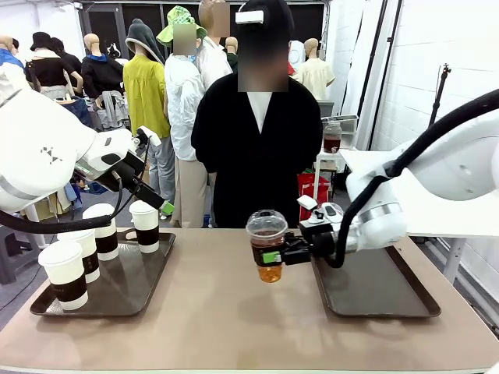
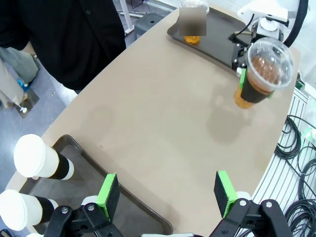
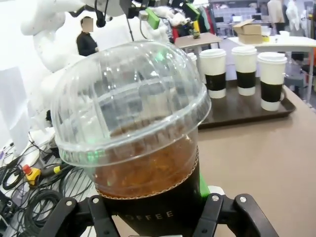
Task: Distribute the coffee onto the tray.
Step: Pick up another iced Americano from the middle of the table and place it on the right Handle tray.
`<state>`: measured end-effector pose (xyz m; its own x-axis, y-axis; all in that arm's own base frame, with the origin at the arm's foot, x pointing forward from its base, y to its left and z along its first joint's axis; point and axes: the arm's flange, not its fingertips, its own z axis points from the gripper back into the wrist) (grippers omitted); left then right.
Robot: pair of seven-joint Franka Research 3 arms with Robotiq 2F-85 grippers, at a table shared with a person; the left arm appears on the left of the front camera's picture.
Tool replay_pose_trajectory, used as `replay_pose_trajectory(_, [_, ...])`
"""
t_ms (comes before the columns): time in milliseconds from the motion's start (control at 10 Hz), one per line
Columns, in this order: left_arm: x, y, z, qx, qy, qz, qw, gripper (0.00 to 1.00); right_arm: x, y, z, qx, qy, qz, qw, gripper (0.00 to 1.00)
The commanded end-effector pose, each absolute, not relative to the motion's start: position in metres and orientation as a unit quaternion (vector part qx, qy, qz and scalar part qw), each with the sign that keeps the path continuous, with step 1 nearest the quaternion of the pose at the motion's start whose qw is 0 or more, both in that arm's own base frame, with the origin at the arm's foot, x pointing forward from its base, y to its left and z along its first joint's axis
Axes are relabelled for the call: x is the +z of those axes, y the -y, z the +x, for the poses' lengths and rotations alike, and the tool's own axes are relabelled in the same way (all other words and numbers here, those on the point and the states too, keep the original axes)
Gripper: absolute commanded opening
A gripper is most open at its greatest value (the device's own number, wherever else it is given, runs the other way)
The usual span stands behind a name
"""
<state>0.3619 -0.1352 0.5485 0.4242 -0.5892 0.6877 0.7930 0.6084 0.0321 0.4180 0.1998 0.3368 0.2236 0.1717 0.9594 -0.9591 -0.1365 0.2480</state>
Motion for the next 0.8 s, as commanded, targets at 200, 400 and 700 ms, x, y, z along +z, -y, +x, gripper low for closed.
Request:
replay_pose_trajectory(200, [0.549,0.134,0.363,-0.414,0.337,-0.152,0.832,1.00,0.334,-0.170,0.422,0.478,0.380,0.572,0.547,0.64])
replay_pose_trajectory(400, [0.549,0.134,0.363,-0.414,0.337,-0.152,0.832,1.00,0.336,-0.171,0.418,0.491,0.370,0.549,0.566,0.64])
replay_pose_trajectory(700, [0.549,0.134,0.363,-0.414,0.337,-0.152,0.832,1.00,0.330,-0.167,0.419,0.486,0.368,0.551,0.570,0.64])
